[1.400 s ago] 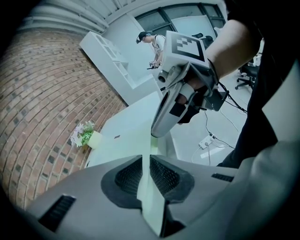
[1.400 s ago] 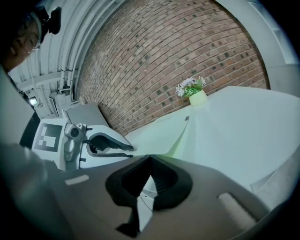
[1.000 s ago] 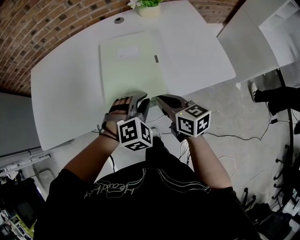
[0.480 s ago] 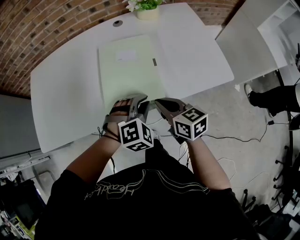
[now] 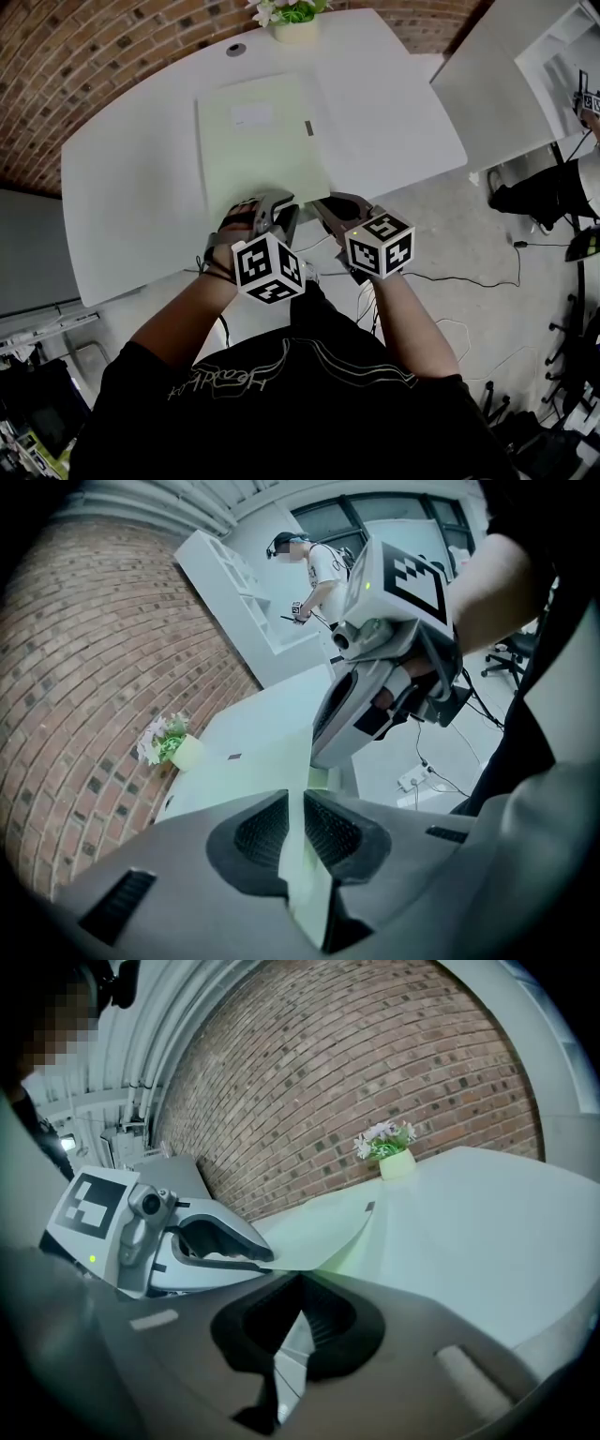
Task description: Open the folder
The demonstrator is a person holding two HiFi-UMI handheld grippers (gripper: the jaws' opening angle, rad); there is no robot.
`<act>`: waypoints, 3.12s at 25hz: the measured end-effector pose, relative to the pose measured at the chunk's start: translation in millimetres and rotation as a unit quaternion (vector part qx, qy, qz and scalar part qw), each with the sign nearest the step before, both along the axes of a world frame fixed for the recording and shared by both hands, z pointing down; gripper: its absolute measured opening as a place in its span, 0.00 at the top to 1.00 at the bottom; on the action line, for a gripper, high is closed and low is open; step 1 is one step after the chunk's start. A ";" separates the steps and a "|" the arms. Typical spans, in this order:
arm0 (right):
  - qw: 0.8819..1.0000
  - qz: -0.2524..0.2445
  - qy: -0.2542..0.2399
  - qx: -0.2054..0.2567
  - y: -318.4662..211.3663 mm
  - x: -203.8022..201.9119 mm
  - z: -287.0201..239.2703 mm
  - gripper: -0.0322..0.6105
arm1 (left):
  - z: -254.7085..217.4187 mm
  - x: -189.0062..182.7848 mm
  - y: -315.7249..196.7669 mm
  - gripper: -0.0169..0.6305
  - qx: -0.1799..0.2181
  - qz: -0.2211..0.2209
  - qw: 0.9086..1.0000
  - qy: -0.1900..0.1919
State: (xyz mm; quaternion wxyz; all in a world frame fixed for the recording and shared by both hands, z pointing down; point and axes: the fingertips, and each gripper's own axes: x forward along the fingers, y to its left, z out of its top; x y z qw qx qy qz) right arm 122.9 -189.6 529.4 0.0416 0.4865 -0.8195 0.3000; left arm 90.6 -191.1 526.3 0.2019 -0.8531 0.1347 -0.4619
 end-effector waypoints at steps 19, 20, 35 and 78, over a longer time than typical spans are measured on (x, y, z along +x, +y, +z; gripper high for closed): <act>0.997 0.003 0.080 0.007 -12.6 6.9 13.2 0.95 | -1.3 0.1 -0.6 0.90 -0.044 -0.015 0.999 0.028; 0.997 0.002 0.079 0.006 -12.5 6.6 13.8 0.95 | -1.3 -0.3 -0.7 0.90 -0.046 -0.016 0.998 0.029; 0.993 -0.024 0.116 -0.011 -10.2 1.6 18.7 0.95 | -2.4 -3.4 -1.2 0.93 -0.050 -0.023 0.998 0.026; 0.994 -0.015 0.108 -0.020 -5.9 0.4 19.9 0.95 | -22.4 -11.8 -8.0 0.94 -0.146 -0.089 0.978 0.118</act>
